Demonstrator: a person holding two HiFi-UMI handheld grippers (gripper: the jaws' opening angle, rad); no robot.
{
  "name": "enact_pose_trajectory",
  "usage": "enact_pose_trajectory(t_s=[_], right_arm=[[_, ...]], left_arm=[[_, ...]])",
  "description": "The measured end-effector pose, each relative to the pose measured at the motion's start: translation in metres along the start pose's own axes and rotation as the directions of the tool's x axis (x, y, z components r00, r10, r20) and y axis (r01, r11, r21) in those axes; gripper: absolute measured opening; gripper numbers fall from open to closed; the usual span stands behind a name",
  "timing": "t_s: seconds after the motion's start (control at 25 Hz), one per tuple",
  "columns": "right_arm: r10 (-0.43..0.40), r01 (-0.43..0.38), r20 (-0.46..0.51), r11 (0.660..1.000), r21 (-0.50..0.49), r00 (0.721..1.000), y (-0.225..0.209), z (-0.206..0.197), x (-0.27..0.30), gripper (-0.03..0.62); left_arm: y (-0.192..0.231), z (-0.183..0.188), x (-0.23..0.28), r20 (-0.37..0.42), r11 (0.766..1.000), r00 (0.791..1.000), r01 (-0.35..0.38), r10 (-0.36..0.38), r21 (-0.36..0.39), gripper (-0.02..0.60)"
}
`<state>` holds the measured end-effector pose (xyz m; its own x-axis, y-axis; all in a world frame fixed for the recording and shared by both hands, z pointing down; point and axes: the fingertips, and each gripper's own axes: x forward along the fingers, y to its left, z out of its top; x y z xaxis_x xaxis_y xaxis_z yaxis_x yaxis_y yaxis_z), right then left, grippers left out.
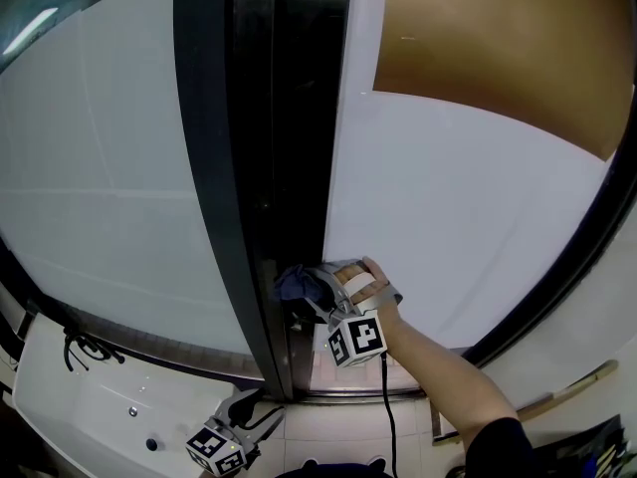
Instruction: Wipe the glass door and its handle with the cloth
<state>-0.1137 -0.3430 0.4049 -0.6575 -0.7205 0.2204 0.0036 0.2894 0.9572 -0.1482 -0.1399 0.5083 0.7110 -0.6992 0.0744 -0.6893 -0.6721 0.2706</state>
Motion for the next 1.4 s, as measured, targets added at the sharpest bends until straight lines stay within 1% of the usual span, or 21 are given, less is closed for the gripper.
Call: enact_pose_trajectory(t_s=[0.16, 0.28, 0.44, 0.6, 0.68, 0.88, 1.0, 1.16, 1.28, 1.4], right_arm=[[0.002, -0.006, -0.028, 0.989, -0.148, 1.000, 0.009, -0.012, -0.005, 0.190], [0.005, -0.015, -0.049, 0.980, -0.198, 0.999, 0.016, -0.028, -0.012, 0.190], [0.013, -0.026, -0.094, 0.989, -0.144, 0.995, 0.012, -0.062, -0.027, 0.190], [0.011, -0.028, -0.123, 0.991, -0.132, 0.992, 0.012, -0.086, -0.043, 0.190], [0.013, -0.027, -0.142, 0.995, -0.100, 0.990, 0.010, -0.101, -0.056, 0.190], [0.008, -0.028, -0.227, 0.996, -0.086, 0.974, 0.012, -0.150, -0.098, 0.190], [-0.002, -0.022, -0.292, 0.997, -0.080, 0.957, 0.015, -0.186, -0.127, 0.190], [-0.014, -0.005, -0.389, 0.999, -0.048, 0.921, 0.016, -0.238, -0.167, 0.190], [-0.027, 0.028, -0.463, 1.000, -0.005, 0.886, 0.014, -0.278, -0.200, 0.190], [-0.028, 0.069, -0.535, 0.996, 0.057, 0.844, 0.014, -0.317, -0.230, 0.190]], left_arm=[[-0.005, -0.001, 0.007, 0.007, 1.000, 1.000, 0.004, -0.004, 0.001, 0.221], [-0.009, -0.002, 0.015, 0.013, 1.000, 1.000, 0.009, -0.009, 0.003, 0.221], [-0.019, 0.003, 0.027, 0.019, 1.000, 1.000, 0.019, -0.019, 0.018, 0.221], [-0.029, 0.006, 0.037, 0.009, 0.999, 1.000, 0.027, -0.028, 0.025, 0.221], [-0.034, 0.007, 0.041, 0.005, 0.999, 0.999, 0.035, -0.035, 0.029, 0.221], [-0.043, 0.005, 0.049, -0.007, 0.998, 0.998, 0.055, -0.055, 0.036, 0.221], [-0.051, 0.005, 0.056, -0.018, 0.996, 0.997, 0.074, -0.073, 0.043, 0.221], [-0.059, 0.004, 0.065, -0.028, 0.994, 0.995, 0.099, -0.098, 0.045, 0.221], [-0.062, 0.004, 0.068, -0.036, 0.993, 0.994, 0.109, -0.107, 0.046, 0.221], [-0.063, 0.003, 0.070, -0.037, 0.992, 0.993, 0.114, -0.113, 0.047, 0.221]])
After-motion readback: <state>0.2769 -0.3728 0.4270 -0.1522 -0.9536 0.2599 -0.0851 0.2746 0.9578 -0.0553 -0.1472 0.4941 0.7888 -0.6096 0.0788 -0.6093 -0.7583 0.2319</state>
